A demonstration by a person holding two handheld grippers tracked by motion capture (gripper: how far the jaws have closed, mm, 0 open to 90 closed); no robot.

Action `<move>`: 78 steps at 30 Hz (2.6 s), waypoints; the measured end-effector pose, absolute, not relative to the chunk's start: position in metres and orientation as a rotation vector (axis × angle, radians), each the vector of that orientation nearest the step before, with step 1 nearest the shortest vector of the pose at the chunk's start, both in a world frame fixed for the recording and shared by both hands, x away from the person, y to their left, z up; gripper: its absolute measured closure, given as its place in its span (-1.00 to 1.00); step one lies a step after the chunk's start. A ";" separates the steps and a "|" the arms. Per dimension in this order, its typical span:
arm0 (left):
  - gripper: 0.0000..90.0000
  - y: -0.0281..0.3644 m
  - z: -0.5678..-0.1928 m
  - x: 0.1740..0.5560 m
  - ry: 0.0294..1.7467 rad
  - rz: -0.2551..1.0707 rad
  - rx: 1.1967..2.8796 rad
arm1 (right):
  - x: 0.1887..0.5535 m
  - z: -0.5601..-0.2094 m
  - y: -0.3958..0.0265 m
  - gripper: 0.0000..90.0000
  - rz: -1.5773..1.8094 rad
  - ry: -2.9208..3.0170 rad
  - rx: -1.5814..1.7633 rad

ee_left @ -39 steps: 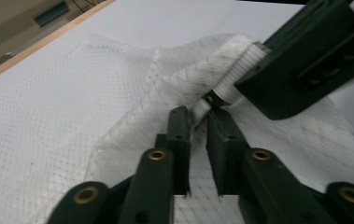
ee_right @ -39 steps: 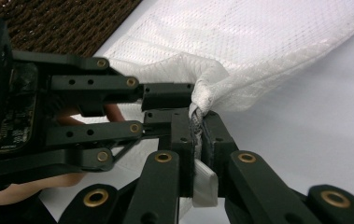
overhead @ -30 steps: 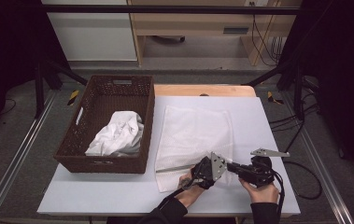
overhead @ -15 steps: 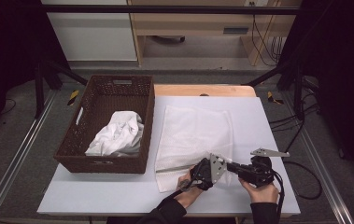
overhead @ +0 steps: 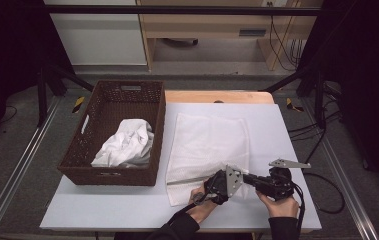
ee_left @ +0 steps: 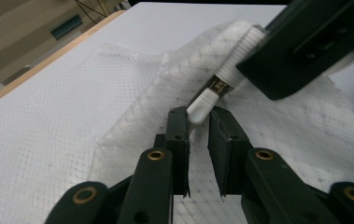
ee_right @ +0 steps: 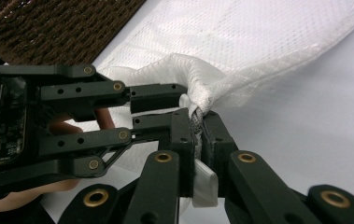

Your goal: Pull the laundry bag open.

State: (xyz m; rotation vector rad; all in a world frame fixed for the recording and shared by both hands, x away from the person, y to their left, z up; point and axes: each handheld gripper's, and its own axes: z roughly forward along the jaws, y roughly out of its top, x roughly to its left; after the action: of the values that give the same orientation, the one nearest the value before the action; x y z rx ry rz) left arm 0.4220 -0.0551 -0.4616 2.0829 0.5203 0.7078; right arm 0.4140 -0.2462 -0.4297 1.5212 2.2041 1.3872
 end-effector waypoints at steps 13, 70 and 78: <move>0.64 -0.058 -0.460 0.423 0.503 0.698 2.069 | 0.415 -0.430 -0.246 0.90 1.388 2.212 1.510; 0.81 -0.034 -0.460 0.428 0.525 0.554 2.262 | 0.416 -0.429 -0.247 0.92 1.330 2.175 1.530; 0.81 -0.015 -0.463 0.427 0.545 0.525 2.277 | 0.416 -0.426 -0.253 0.92 1.332 2.138 1.539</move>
State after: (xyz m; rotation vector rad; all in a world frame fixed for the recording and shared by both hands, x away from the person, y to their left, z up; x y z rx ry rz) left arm 0.4270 -0.0154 -0.4626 2.2766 0.5446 0.5246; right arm 0.4164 -0.2531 -0.4264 1.5388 2.1382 1.3323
